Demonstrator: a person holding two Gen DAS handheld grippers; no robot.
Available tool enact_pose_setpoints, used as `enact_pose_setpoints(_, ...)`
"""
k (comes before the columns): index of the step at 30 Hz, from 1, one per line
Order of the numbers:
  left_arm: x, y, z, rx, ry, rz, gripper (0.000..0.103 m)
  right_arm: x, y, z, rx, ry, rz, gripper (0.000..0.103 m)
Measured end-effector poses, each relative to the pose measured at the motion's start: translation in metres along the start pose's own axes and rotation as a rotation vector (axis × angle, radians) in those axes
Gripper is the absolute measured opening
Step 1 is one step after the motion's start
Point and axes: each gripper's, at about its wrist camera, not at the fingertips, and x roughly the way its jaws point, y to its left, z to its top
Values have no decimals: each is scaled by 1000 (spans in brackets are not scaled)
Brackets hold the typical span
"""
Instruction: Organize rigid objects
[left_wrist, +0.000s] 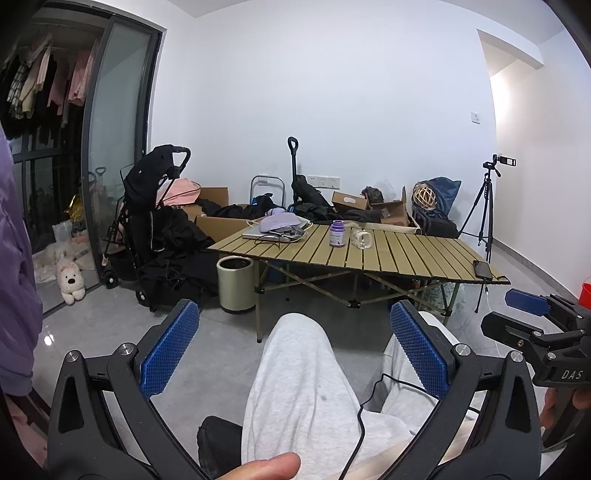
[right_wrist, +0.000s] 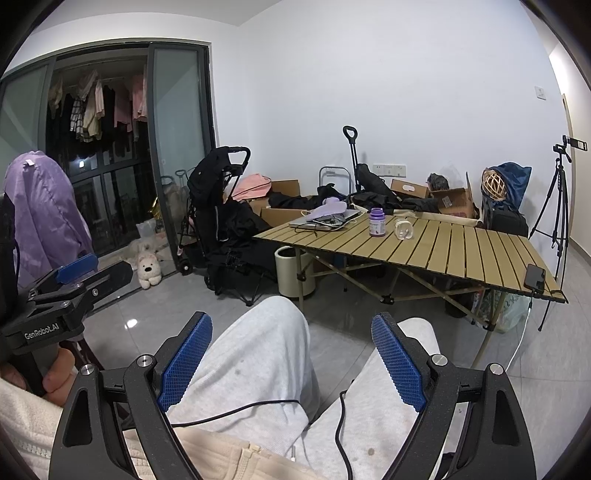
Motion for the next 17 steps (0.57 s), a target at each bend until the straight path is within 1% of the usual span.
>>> enact_pose_setpoints(17,-3,-1,-2,-1,-6,6,103,0,0,1,-5,1,2,92)
